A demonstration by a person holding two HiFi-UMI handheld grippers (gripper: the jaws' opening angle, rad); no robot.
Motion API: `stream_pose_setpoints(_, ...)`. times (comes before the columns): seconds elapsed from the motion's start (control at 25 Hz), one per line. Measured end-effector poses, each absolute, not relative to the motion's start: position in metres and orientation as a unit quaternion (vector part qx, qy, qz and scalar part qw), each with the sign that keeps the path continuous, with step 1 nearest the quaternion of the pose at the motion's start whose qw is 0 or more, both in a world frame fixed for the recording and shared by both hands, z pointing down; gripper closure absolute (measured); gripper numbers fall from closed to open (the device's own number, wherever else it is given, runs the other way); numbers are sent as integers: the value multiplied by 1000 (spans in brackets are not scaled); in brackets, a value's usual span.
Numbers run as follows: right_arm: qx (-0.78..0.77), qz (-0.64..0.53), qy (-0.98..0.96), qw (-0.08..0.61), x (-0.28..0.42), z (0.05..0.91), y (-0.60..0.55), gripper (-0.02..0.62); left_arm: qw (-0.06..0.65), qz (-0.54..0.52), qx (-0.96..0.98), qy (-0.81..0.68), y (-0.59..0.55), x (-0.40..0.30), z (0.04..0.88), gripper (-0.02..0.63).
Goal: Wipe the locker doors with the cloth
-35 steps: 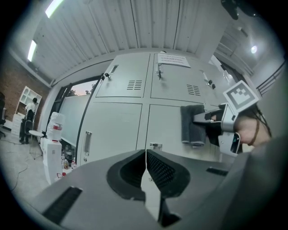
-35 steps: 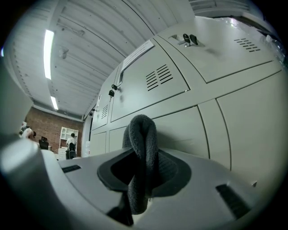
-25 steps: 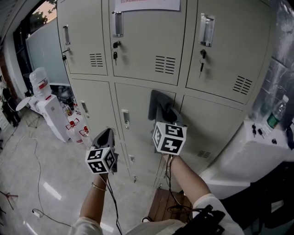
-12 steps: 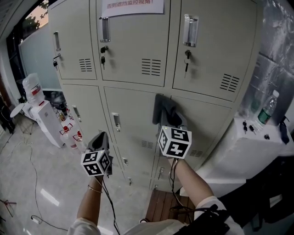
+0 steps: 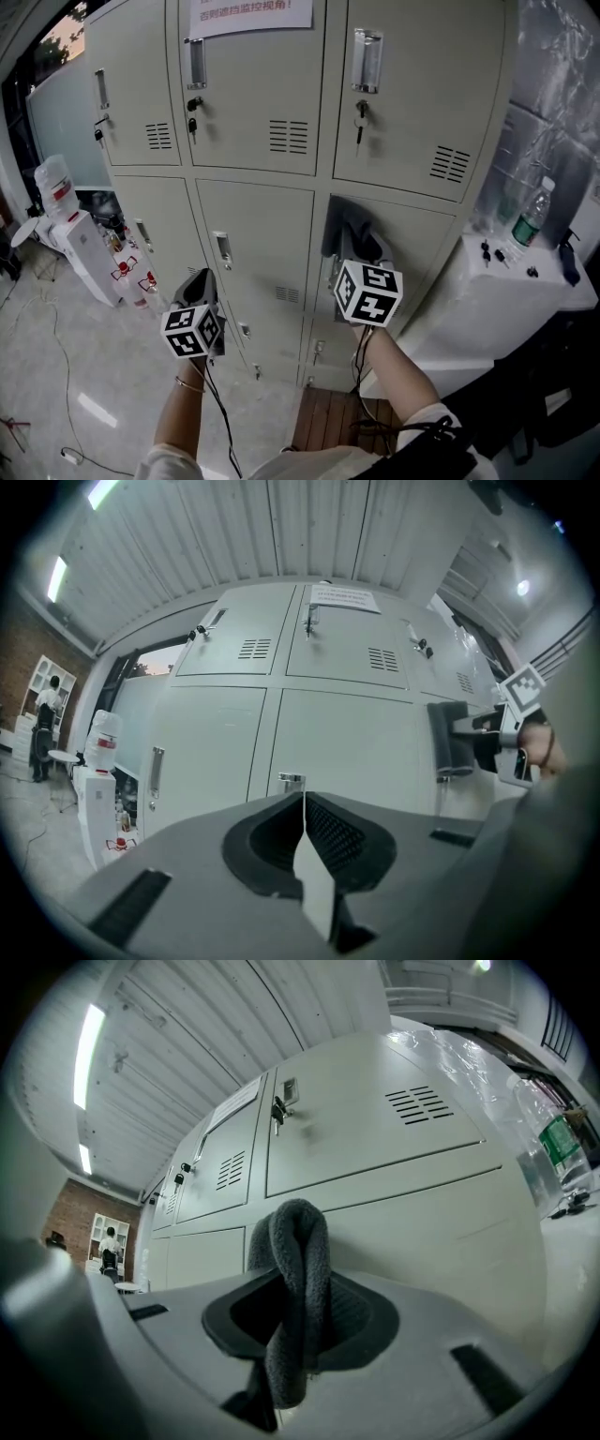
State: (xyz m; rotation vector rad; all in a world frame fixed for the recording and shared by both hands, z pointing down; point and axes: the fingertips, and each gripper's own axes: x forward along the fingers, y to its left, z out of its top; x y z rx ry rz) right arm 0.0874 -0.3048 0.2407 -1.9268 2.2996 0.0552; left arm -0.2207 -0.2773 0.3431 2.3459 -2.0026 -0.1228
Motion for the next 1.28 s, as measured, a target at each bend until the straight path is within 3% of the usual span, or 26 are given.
stream_pose_setpoints(1.28, -738, 11, 669, 83, 263, 241, -261, 509, 29, -44, 814, -578, -287, -83, 333, 595)
